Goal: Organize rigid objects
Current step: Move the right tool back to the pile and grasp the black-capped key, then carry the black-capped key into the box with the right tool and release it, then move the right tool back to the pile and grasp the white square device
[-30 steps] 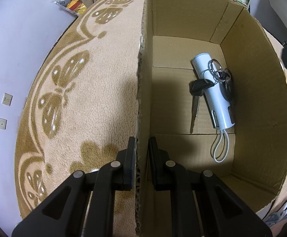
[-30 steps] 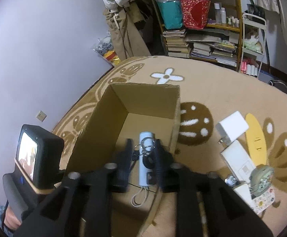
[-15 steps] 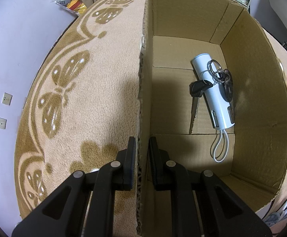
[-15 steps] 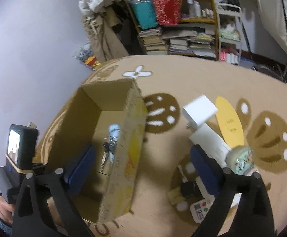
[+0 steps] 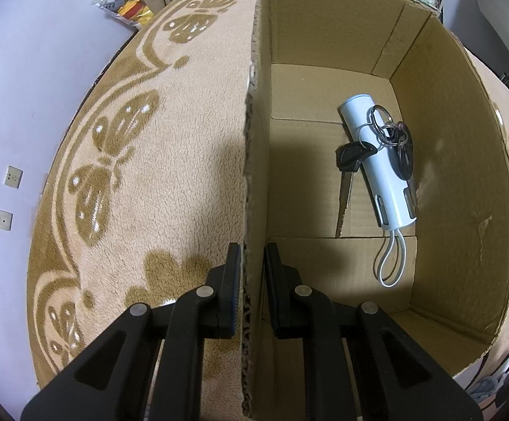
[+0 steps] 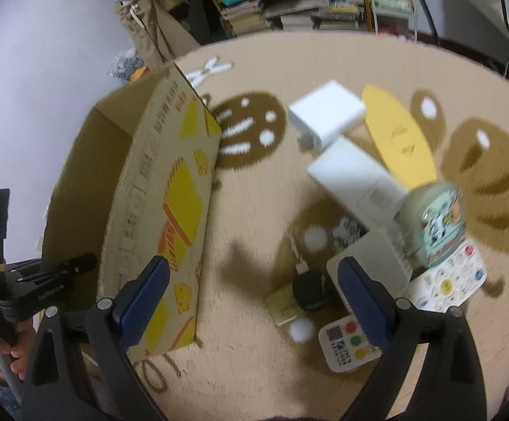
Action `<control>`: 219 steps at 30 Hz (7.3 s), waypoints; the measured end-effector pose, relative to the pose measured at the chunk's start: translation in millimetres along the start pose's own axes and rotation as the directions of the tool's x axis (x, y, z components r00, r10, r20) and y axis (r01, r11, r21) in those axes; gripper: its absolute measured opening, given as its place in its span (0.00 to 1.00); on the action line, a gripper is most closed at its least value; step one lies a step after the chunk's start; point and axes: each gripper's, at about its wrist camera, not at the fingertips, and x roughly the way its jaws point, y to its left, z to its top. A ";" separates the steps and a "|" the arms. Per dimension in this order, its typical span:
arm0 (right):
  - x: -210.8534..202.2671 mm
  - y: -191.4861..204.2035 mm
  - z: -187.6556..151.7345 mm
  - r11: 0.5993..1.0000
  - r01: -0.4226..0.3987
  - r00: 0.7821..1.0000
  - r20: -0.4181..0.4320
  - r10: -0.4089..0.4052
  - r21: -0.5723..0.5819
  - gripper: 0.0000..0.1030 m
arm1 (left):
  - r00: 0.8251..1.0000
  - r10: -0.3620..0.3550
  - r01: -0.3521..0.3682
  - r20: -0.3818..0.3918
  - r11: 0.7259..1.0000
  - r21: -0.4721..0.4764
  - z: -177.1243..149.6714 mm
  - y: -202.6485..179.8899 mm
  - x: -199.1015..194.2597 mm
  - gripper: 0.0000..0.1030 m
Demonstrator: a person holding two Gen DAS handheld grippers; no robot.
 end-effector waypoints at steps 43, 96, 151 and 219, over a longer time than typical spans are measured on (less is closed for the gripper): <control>66.8 3.4 -8.8 0.981 0.188 0.976 -0.104 -0.192 -0.048 0.76 | 1.000 -0.002 0.002 -0.003 1.000 -0.001 0.4 -0.2 0.5 0.14; -48.1 44.2 15.6 0.988 0.143 0.958 0.257 -0.125 -0.054 0.30 | 1.000 -0.002 0.002 0.001 1.000 0.001 -1.0 0.1 -0.9 0.14; 6.6 123.8 29.9 0.984 0.019 0.989 0.147 0.007 -0.176 0.31 | 1.000 -0.016 0.016 0.001 1.000 -0.001 -1.1 -0.5 -2.4 0.14; 12.5 -35.1 -11.8 0.936 0.352 0.929 0.118 -0.352 0.025 0.91 | 1.000 -0.020 0.020 0.000 1.000 -0.001 -0.4 4.2 -2.1 0.14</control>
